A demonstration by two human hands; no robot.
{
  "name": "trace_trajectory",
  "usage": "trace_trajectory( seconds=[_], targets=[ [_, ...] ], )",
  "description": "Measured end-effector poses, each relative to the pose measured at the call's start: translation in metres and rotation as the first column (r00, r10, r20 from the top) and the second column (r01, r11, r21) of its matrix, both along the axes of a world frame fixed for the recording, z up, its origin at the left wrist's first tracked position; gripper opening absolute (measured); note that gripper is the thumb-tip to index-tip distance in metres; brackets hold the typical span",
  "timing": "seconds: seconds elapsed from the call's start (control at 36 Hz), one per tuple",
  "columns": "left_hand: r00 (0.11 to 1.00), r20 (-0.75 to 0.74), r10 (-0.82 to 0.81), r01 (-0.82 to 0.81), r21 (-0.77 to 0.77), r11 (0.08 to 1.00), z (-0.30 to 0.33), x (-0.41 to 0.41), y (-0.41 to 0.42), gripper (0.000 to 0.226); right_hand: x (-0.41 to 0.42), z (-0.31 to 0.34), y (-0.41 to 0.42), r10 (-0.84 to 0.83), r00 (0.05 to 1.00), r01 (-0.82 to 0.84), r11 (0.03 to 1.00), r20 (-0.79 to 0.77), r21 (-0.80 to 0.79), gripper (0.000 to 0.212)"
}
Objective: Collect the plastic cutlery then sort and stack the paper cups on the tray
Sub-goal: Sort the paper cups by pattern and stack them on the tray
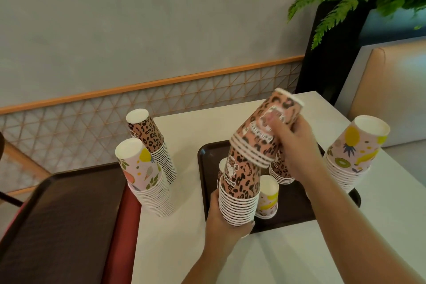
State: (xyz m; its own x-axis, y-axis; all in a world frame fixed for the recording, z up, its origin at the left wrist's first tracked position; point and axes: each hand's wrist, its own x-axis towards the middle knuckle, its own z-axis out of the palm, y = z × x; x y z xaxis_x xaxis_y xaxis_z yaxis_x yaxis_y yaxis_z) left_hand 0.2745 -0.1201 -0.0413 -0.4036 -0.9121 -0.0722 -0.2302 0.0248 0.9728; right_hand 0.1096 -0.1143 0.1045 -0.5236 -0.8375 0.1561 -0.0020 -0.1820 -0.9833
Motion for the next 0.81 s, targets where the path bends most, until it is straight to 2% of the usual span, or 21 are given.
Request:
trace_trajectory(
  seconds=[0.06,0.11,0.17,0.22,0.28,0.42,0.58,0.72,0.81],
  targets=[
    [1.0,-0.009,0.011,-0.011,0.007,1.0,-0.001,0.0,-0.001,0.087,-0.012,0.004,-0.003,-0.061,0.994,0.068,0.994,0.093,-0.08,0.03],
    [1.0,-0.015,0.019,-0.019,0.01,1.0,-0.003,0.001,-0.003,0.086,-0.027,0.004,-0.008,-0.168,0.98,0.181,0.974,0.102,-0.134,0.016],
    [1.0,-0.016,0.02,-0.02,0.01,1.0,-0.004,0.0,-0.006,0.085,-0.041,-0.003,-0.014,-0.332,0.943,0.33,0.934,0.011,-0.139,0.028],
    [1.0,-0.012,0.015,-0.015,0.01,1.0,-0.005,-0.001,-0.007,0.085,-0.051,-0.012,-0.02,-0.47,0.866,0.454,0.882,-0.172,-0.125,0.048],
    [1.0,-0.011,0.016,-0.016,0.011,1.0,-0.006,-0.003,-0.009,0.085,-0.058,-0.026,-0.025,-0.518,0.796,0.507,0.853,-0.313,-0.122,0.059],
    [1.0,0.02,0.015,-0.015,-0.007,1.0,-0.01,-0.006,-0.012,0.089,-0.068,-0.068,-0.035,-0.469,0.764,0.512,0.859,-0.443,-0.027,0.063],
    [0.997,0.064,0.038,-0.034,-0.053,0.998,-0.005,-0.009,-0.013,0.086,-0.072,-0.095,-0.036,-0.435,0.781,0.517,0.853,-0.449,0.072,0.073],
    [0.994,0.1,0.054,-0.044,-0.098,0.994,-0.002,-0.012,-0.013,0.09,-0.057,-0.08,-0.03,-0.473,0.759,0.505,0.862,-0.448,-0.054,0.069],
    [0.998,0.047,0.043,-0.041,-0.042,0.998,-0.005,-0.009,-0.012,0.089,-0.041,-0.059,-0.022,-0.326,0.845,0.295,0.945,-0.424,-0.139,0.059]
  ],
)
